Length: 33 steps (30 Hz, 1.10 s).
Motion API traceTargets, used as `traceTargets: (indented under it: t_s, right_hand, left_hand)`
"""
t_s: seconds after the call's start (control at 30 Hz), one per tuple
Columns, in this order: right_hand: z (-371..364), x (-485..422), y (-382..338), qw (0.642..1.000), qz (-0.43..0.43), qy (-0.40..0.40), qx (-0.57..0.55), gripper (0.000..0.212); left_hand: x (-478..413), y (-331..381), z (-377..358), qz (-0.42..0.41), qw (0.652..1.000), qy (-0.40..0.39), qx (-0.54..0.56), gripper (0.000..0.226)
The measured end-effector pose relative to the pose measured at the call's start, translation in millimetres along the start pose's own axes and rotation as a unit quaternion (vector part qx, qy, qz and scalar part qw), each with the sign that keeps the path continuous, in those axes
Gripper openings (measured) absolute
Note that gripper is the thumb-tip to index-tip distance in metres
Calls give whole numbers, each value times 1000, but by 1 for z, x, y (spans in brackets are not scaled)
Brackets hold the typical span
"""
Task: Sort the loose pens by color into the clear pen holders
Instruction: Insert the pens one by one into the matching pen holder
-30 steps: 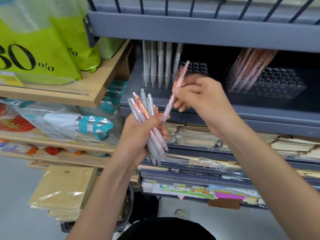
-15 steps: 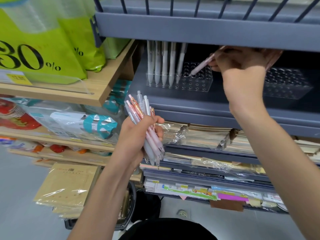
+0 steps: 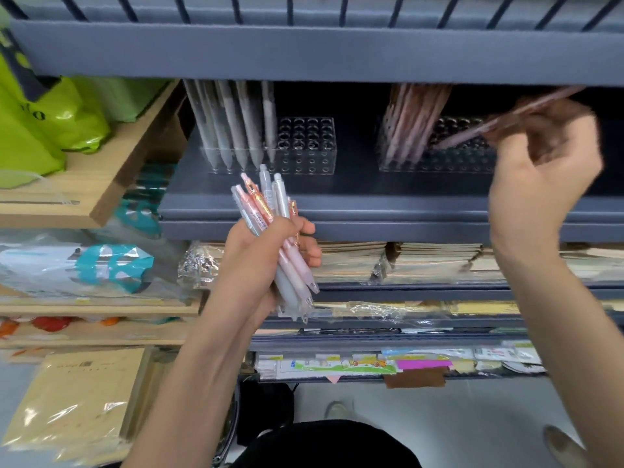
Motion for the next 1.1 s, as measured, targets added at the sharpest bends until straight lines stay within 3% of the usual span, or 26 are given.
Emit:
traceTargets:
  t_s: [0.17,0.47,0.53,0.77,0.97,1.1]
  right_hand:
    - [13,-22,16,1000,-5,-9,11,21]
    - [-11,-56,43,995,-4,-95,-9,22]
    - [-19,-65,52,993,-25,-112,40,9]
    - [-41,-77,51,967,13,-170,188,20]
    - [-56,-79,51,941,25,-207,266,13]
    - [-57,-69,52,925,65,-212,309,22]
  left_hand:
    - [-4,-7,-39,-11,999,-35,0,34]
    - [-8,-19,-73,-46,999,-2,13,28]
    - [-9,-20,-74,-47,998,23,16,28]
    - [-12,-17,-70,-51,996,76,21,29]
    - [-14,-14,-70,-56,996,68,4,34]
    - [-15,-10,-70,-65,996,62,21,27]
Point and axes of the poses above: each hand's wrist, its own x-axis away from the middle knuckle, its own z-axis out of the back of the hand, y = z × x, the point moved 4 cm from there along -x, towards the middle knuckle, and after that the axes turned 8 degrees about -z, right-handed, at the moved point
